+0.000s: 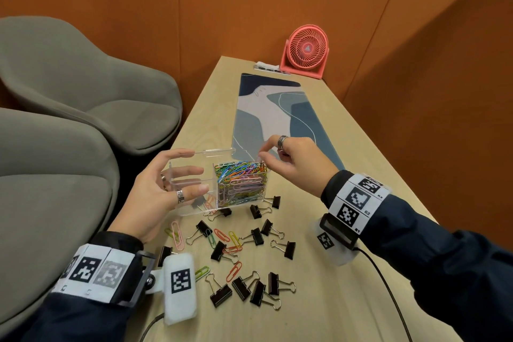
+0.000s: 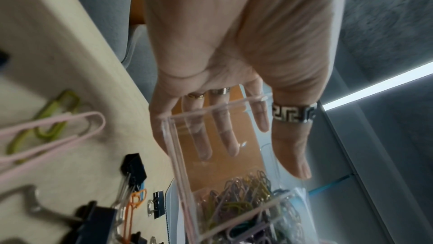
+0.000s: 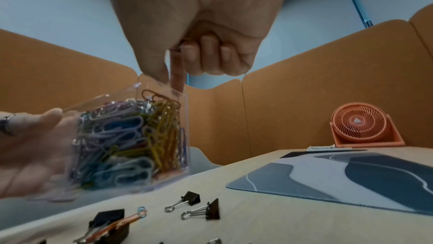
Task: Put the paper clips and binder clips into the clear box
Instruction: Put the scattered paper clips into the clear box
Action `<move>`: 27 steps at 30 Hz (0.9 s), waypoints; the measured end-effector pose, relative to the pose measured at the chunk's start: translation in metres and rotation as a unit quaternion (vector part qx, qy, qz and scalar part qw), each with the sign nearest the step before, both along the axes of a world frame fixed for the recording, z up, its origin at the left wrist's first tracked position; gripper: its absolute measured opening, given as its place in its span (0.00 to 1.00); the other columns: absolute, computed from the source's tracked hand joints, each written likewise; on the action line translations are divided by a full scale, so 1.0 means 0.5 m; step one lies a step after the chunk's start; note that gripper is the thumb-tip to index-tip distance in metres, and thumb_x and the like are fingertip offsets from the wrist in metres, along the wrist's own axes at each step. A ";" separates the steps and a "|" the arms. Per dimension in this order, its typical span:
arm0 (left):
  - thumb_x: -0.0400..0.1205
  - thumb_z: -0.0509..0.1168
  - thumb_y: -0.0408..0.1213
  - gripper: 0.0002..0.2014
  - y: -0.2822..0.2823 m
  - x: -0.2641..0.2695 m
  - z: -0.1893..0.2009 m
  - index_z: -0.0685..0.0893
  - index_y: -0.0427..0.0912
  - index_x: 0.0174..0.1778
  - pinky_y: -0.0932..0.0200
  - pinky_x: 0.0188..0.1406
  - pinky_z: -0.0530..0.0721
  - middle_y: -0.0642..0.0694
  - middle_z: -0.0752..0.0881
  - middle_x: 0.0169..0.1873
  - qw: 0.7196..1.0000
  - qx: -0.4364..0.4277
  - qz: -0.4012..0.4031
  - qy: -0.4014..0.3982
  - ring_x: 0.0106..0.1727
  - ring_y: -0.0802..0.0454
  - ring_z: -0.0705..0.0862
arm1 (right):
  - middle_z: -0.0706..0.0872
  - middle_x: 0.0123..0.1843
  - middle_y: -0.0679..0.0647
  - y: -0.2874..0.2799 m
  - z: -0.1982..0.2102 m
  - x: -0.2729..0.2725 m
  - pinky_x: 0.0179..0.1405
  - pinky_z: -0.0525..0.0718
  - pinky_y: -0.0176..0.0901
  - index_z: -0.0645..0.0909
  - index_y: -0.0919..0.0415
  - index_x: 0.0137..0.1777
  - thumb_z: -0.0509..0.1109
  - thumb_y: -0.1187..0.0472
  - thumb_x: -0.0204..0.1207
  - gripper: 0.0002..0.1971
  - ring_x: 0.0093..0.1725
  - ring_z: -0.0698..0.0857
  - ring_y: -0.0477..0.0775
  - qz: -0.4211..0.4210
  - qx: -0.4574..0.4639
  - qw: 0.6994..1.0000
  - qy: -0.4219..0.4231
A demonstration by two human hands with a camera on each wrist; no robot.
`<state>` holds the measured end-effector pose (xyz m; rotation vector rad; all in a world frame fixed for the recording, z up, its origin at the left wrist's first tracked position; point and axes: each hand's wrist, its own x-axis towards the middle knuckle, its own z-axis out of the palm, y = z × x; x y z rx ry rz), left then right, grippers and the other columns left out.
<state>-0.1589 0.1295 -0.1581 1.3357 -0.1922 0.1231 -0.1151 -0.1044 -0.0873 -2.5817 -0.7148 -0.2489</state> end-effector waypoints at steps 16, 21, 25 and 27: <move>0.36 0.85 0.58 0.41 0.001 -0.002 0.001 0.85 0.62 0.49 0.64 0.35 0.86 0.47 0.91 0.47 1.000 0.010 0.016 0.010 0.44 0.54 0.90 | 0.86 0.49 0.54 0.061 0.026 0.004 0.44 0.74 0.18 0.84 0.64 0.56 0.60 0.67 0.82 0.11 0.46 0.79 0.42 0.063 0.037 0.997 0.030; 0.39 0.85 0.53 0.41 0.016 -0.001 0.004 0.83 0.63 0.52 0.53 0.43 0.87 0.48 0.91 0.48 0.998 0.021 0.048 0.022 0.46 0.54 0.89 | 0.88 0.54 0.51 0.079 0.022 0.011 0.48 0.70 0.32 0.85 0.53 0.60 0.70 0.59 0.76 0.13 0.51 0.73 0.44 0.059 0.006 0.998 0.002; 0.51 0.84 0.40 0.34 0.034 -0.001 0.005 0.82 0.61 0.53 0.49 0.46 0.85 0.47 0.90 0.48 0.996 0.011 0.091 0.011 0.49 0.52 0.88 | 0.84 0.49 0.48 0.093 0.012 0.020 0.42 0.70 0.29 0.82 0.54 0.57 0.69 0.56 0.77 0.09 0.48 0.76 0.45 0.035 0.084 0.995 -0.030; 0.55 0.80 0.35 0.31 0.042 -0.001 0.006 0.81 0.61 0.53 0.55 0.42 0.86 0.46 0.89 0.49 0.993 0.002 0.120 0.002 0.48 0.54 0.89 | 0.78 0.43 0.47 0.098 0.005 0.029 0.38 0.70 0.27 0.75 0.56 0.52 0.66 0.58 0.79 0.05 0.41 0.75 0.43 -0.019 0.175 0.984 -0.031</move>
